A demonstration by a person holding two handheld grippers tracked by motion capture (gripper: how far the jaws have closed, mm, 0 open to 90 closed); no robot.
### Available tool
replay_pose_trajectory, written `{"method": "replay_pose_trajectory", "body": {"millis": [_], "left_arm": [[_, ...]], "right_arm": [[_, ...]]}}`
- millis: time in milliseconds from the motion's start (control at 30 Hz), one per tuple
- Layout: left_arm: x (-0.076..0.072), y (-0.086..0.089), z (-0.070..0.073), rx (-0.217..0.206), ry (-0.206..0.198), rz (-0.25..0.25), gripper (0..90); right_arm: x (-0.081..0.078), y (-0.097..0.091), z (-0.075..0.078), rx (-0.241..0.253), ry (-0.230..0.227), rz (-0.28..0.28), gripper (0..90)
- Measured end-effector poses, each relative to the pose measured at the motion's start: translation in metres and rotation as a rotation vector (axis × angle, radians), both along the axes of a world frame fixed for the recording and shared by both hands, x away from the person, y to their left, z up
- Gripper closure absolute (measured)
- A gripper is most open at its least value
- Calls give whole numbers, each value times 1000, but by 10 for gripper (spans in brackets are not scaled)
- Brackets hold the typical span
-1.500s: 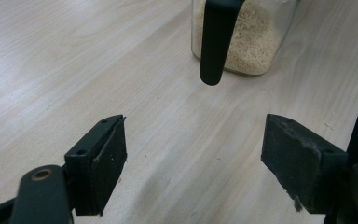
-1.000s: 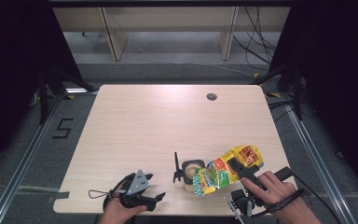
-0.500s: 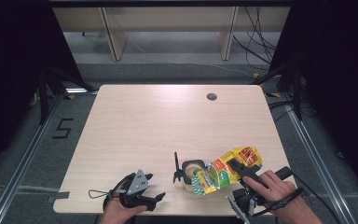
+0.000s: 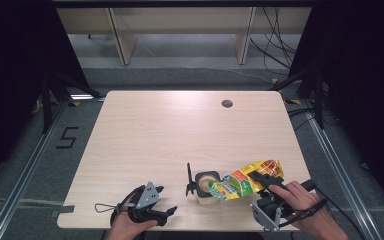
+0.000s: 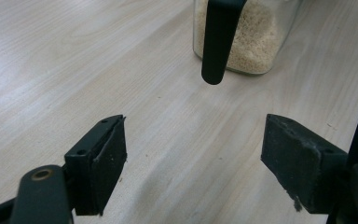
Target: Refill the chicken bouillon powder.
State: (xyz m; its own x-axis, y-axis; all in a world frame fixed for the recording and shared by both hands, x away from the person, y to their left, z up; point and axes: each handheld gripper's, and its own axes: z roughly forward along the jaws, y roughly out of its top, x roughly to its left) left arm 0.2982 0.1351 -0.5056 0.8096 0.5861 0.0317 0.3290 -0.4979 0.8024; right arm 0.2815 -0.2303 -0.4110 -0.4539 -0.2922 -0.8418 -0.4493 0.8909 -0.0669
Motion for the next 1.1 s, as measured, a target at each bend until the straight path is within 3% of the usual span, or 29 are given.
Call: {"method": "replay_pose_trajectory", "body": {"millis": [33, 100, 133, 167, 233, 267, 333, 500, 567, 600, 667, 700, 767, 833, 867, 900, 967, 1100], "left_arm": [[-1, -1, -1, -17, 10, 11, 215], [-1, 0, 1, 14, 12, 3, 215], [0, 0, 0, 4, -9, 4, 215], [-1, -1, -1, -11, -2, 16, 215], [-1, 1, 1, 16, -4, 8, 215], [-2, 0, 0, -8, 5, 12, 215], [0, 1, 1, 14, -7, 7, 215], [-1, -1, 0, -16, 1, 11, 215], [0, 1, 1, 4, -10, -5, 215], [-1, 0, 1, -2, -3, 5, 215], [-1, 0, 0, -11, -6, 2, 215], [-1, 0, 1, -3, -3, 4, 215], [-1, 0, 1, -2, -4, 4, 215], [-1, 0, 1, -1, -5, 2, 215], [-1, 0, 1, -1, -6, 0, 215], [0, 2, 2, 21, -15, -9, 215], [-1, 1, 2, 0, -9, -4, 215], [-1, 0, 1, -2, -5, -1, 215]], "right_arm": [[0, -1, -1, 22, 14, -17, 581], [0, -3, -2, 40, 18, -24, 582], [2, -3, -3, 49, 23, -8, 583], [2, -4, -3, 57, 28, -15, 584], [3, -6, -5, 74, 39, -23, 587], [4, -7, -5, 75, 41, -14, 588], [6, -9, -8, 89, 57, -22, 591], [9, -13, -13, 119, 76, -33, 609], [11, -16, -18, 163, 123, -50, 621], [13, -17, -19, 161, 125, -36, 624], [14, -20, -23, 202, 171, -60, 635], [16, -21, -23, 211, 173, -40, 644], [18, -25, -24, 261, 222, -44, 660], [20, -27, -24, 270, 228, -17, 671], [19, -28, -26, 300, 253, -42, 673], [21, -29, -26, 307, 247, -27, 675], [22, -31, -27, 337, 276, -29, 679], [26, -36, -28, 394, 308, -12, 688]]}}
